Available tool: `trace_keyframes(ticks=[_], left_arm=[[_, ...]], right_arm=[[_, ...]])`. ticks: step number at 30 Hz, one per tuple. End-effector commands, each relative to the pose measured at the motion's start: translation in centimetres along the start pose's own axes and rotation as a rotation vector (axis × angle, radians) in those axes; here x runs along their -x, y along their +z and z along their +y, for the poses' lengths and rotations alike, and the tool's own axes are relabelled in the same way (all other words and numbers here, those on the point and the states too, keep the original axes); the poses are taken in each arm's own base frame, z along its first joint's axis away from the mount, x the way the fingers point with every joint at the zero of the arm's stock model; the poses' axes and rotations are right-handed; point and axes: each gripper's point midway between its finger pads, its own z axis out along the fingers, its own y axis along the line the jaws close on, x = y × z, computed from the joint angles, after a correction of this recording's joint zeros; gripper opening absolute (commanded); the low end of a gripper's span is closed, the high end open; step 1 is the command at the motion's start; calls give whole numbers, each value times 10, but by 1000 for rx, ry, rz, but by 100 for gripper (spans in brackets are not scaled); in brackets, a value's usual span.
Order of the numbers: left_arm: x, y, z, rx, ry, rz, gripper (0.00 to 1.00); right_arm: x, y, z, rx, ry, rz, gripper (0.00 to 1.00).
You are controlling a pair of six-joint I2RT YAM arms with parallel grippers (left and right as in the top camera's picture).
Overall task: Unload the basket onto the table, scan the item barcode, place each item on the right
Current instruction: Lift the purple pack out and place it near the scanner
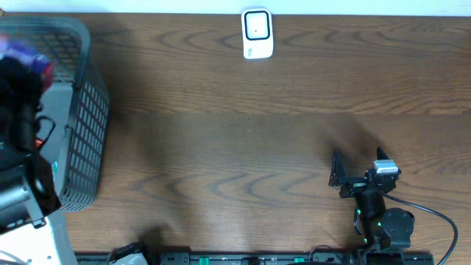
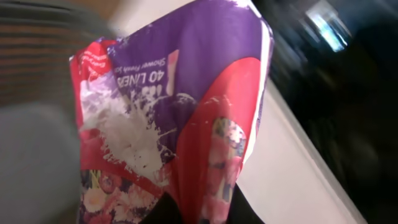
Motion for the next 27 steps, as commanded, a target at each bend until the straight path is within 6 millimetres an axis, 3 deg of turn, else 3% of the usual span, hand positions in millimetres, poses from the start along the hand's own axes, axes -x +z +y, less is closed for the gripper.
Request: trace_keyframes(ticks=[1,5,9,16,20,21,27], left_arm=[[-48,-4,-64,-347,287,218,7],[-71,-8,-87,-474,334,297,7],[-100,-6,-98,-540,461,355,7],[-192,-3,-103,-663,741,576,7],[-253,0,-92,-715,886,747,7],[-278,4,-84,-705,910,824,8],[-344,41,-46,-541,980,988,7]], right_arm=[[0,0,3,14,5,0,99],[0,0,3,14,5,0,99],[0,0,3,14,5,0,99],[0,0,3,14,5,0,99],[0,0,3,14,5,0,99],[0,0,3,14,5,0,99],[0,0,3,14,5,0,99]])
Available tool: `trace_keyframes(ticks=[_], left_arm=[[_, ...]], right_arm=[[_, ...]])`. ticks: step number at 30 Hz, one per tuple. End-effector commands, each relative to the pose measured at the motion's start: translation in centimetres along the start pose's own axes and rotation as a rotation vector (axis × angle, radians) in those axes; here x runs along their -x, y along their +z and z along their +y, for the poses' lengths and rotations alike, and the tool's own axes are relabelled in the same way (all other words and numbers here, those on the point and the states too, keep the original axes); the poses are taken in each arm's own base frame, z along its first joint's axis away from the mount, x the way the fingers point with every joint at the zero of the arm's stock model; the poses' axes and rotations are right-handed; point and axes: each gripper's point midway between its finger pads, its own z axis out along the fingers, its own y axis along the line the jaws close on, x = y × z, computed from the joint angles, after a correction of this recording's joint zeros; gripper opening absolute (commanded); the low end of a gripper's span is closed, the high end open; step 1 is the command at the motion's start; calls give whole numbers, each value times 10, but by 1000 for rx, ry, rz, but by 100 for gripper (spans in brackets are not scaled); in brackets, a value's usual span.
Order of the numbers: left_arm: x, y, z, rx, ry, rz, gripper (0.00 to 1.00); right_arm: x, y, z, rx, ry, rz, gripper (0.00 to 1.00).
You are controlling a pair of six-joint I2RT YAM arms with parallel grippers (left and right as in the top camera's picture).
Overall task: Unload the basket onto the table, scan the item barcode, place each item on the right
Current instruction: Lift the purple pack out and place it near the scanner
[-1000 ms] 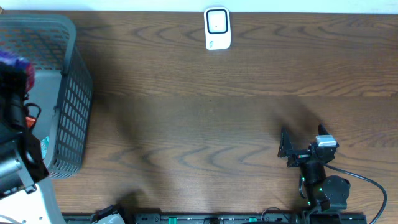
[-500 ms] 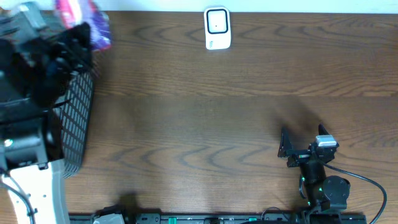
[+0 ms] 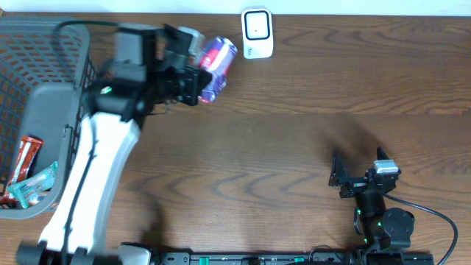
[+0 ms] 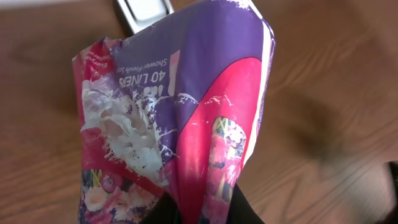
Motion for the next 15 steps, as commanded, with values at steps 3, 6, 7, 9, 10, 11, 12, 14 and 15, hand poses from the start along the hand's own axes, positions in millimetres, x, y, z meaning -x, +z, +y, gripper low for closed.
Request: trace_keyframes(ticks=[3,6,7,9,10,11,12,14,15], left_arm=[[-34,58,53,263,-42,175,8],[-49,69,85,478,-148,211,7],[-53,72,91,519,-177,215,7],[-60,79,97,569,-243,220,7],[-64,84,98,574,-275,224,8],[-67,87,98,578,-304,225,7],[-69,92,98,582,-333,227,7],[-73,98,100,587,-362,230,8],[-75,101,101,589,-370,233,8]], right_arm=[[0,0,3,14,5,0,99],[0,0,3,14,5,0,99],[0,0,3,14,5,0,99],[0,0,3,14,5,0,99],[0,0,3,14,5,0,99],[0,0,3,14,5,0,99],[0,0,3,14,5,0,99],[0,0,3,14,5,0,99],[0,0,3,14,5,0,99]])
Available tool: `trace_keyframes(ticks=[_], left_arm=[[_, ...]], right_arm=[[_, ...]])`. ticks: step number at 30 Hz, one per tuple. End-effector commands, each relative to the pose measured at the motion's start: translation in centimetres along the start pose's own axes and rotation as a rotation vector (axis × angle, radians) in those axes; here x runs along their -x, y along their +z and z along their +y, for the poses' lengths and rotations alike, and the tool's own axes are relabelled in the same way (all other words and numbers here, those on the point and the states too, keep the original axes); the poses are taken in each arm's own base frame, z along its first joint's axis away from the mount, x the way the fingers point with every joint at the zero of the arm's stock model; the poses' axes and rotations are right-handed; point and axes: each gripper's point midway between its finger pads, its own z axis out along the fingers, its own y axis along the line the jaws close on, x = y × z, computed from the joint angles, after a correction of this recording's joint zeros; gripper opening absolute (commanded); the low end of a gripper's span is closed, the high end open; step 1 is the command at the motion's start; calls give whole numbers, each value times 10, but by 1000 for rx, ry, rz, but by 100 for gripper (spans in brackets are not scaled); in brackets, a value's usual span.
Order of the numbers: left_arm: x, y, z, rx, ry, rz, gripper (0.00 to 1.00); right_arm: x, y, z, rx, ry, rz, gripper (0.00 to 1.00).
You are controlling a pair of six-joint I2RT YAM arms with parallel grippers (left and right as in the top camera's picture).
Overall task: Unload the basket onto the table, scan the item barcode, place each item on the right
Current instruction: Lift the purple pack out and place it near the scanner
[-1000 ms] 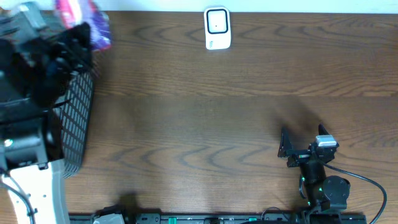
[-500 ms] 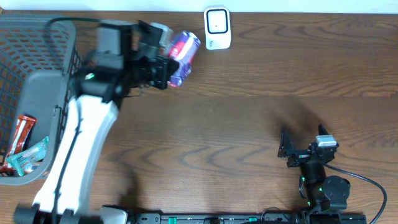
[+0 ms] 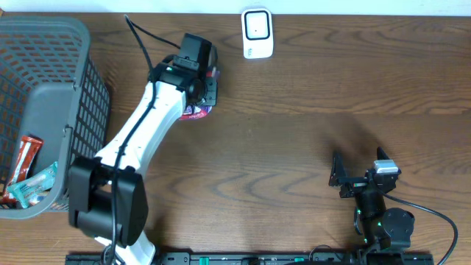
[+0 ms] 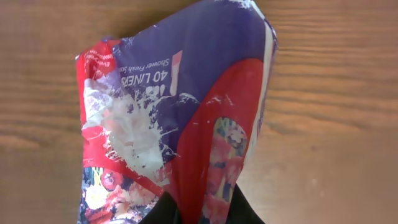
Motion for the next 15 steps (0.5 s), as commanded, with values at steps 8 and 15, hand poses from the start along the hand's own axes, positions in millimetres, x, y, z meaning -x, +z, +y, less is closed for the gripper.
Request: trace_keyframes(ticks=[8,15], left_arm=[[-2,15,9,72,-125,12,50],[9,-4,7,49,-132,-36,53]], right_arm=[[0,0,3,14,5,0,99],[0,0,3,14,5,0,99]])
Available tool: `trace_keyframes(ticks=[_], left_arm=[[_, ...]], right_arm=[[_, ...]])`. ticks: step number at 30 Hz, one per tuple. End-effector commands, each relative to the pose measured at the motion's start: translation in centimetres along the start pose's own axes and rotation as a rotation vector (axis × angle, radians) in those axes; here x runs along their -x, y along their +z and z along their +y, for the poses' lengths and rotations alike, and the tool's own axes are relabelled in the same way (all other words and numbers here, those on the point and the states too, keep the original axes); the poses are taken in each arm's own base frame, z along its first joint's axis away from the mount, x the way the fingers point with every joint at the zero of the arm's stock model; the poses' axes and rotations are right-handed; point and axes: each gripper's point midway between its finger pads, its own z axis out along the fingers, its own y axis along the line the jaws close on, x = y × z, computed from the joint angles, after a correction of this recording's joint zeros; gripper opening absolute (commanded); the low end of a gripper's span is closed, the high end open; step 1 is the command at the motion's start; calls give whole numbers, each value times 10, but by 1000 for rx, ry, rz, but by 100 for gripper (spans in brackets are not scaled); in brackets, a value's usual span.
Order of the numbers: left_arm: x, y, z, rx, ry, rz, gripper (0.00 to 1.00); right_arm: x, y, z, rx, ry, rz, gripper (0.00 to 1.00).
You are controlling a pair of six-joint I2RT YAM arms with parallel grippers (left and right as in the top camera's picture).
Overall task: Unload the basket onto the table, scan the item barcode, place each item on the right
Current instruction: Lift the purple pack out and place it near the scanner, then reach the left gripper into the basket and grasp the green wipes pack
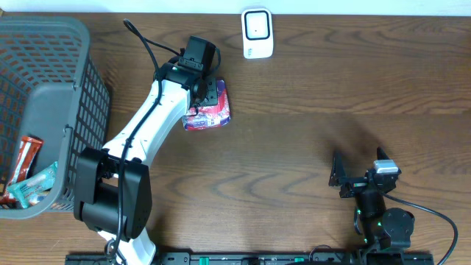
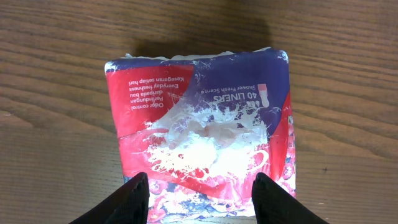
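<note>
The item, a purple and red plastic packet printed "40 LINERS", lies flat on the wooden table. In the left wrist view the packet fills the middle. My left gripper is open, its two dark fingers spread over the packet's near end and gripping nothing. From overhead, the left gripper sits over the packet's far edge. The white scanner stands at the back edge, right of the packet. My right gripper rests open near the front right, holding nothing.
A grey mesh basket stands at the left edge, with a few snack packets inside. The left arm's white link runs diagonally from the front left to the packet.
The left gripper was shut on the packet, holding it upright over the table. Now its jaws are open and the packet lies flat on the wood between the spread fingers.
The left gripper first held the packet at the basket on the left. Then it held it up close to the scanner at the back. Then the packet was over the table left of the scanner, and now it lies there let go. The right arm never moved.
</note>
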Motion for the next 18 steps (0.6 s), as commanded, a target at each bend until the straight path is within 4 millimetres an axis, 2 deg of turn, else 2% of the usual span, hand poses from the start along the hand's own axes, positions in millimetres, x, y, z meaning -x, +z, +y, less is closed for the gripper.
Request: trace_keyframes(ticks=[1,5,8,9,12,16,17,18], left_arm=[[18,-27,1,-15,-10,-76,53],[48,-80,5,-53,24,-214,54],[71,-135,24,-48,-18,-363,61],[82,-171,45,-24,-66,-465,66],[92,-218,90,42,-159,-593,73],[90,-260,163,165,-307,-699,85],[85,-273,201,228,-392,-725,89],[82,-276,218,254,-437,-729,97]], right_arm=[[0,0,3,14,5,0,99],[0,0,3,14,5,0,99],[0,0,3,14,5,0,99],[0,0,3,14,5,0,99],[0,0,3,14,5,0,99],[0,0,3,14,5,0,99],[0,0,3,14,5,0,99],[0,0,3,14,5,0,99]])
